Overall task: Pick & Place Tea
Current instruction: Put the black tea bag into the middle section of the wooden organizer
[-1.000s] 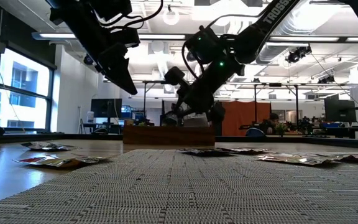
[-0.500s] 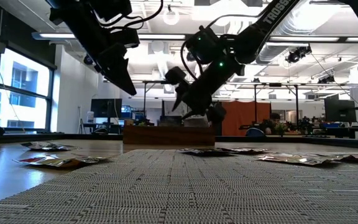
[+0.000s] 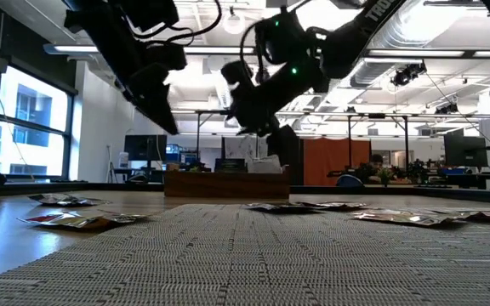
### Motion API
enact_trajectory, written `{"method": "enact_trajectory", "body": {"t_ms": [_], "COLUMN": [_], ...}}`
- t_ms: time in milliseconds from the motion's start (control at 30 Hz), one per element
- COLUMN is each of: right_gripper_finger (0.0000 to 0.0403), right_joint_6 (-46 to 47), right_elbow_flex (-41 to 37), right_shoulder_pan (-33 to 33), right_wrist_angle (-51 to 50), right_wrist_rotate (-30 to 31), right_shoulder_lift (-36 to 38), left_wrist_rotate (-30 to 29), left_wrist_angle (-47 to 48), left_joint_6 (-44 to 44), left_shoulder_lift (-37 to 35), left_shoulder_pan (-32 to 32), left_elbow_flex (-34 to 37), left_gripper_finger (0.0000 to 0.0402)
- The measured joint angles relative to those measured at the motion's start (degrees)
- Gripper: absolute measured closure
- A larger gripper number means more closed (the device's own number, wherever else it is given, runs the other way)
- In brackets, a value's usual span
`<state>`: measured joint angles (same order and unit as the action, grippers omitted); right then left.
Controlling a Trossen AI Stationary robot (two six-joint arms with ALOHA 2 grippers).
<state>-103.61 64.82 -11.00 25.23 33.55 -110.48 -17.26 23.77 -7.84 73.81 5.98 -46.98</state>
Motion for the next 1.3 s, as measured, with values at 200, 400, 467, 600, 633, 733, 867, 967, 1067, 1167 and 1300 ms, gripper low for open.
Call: {"method": "enact_trajectory", "body": {"t_ms": [200, 400, 467, 600, 633, 733, 867, 967, 1067, 1167, 1300], "right_gripper_finger": [0.025, 0.0259, 0.026, 0.0261, 0.0261, 0.0261, 0.0261, 0.0261, 0.0261, 0.0261, 0.026], "right_joint_6": [14.87, 48.12, 58.88, 71.73, 73.97, 80.15, 82.36, 82.38, 82.38, 82.26, 80.53], "right_elbow_flex": [0.0, 0.0, 0.0, -0.02, -0.02, 0.0, 0.0, 0.0, 0.0, 0.0, 0.0], "right_shoulder_pan": [5.83, 9.98, 11.27, 13.61, 14.18, 15.64, 16.69, 16.85, 16.81, 16.77, 16.43], "right_wrist_angle": [-5.86, -23.37, -26.32, -22.23, -20.38, -16.01, -15.24, -15.52, -16.09, -16.1, -16.2], "right_wrist_rotate": [9.46, -3.2, -13.36, -31.26, -33.09, -34.84, -34.94, -34.09, -33.94, -33.96, -33.97], "right_shoulder_lift": [2.81, 6.39, 6.8, 6.46, 6.34, 5.83, 5.82, 5.8, 5.8, 5.78, 5.78], "left_wrist_rotate": [7.81, 14.98, 14.95, 13.29, 12.16, 8.89, 9.0, 8.84, 8.78, 8.94, 8.04], "left_wrist_angle": [11.81, 23.47, 25.26, 25.31, 25.29, 25.27, 25.24, 23.43, 20.21, 14.46, 8.02], "left_joint_6": [-11.05, -18.59, -22.73, -32.76, -35.56, -42.46, -49.01, -52.02, -52.47, -52.51, -52.63], "left_shoulder_lift": [-4.64, -5.93, -5.95, -6.08, -6.19, -6.24, -6.24, -6.24, -6.24, -5.54, -4.45], "left_shoulder_pan": [0.0, -3.77, -6.14, -11.02, -12.22, -14.9, -15.84, -15.74, -15.76, -15.76, -15.76], "left_elbow_flex": [0.02, 0.19, 1.32, 4.7, 5.47, 7.63, 9.69, 11.4, 13.42, 16.16, 19.31], "left_gripper_finger": [0.0255, 0.0255, 0.0255, 0.0255, 0.0255, 0.0255, 0.0255, 0.0255, 0.0255, 0.0255, 0.0255]}}
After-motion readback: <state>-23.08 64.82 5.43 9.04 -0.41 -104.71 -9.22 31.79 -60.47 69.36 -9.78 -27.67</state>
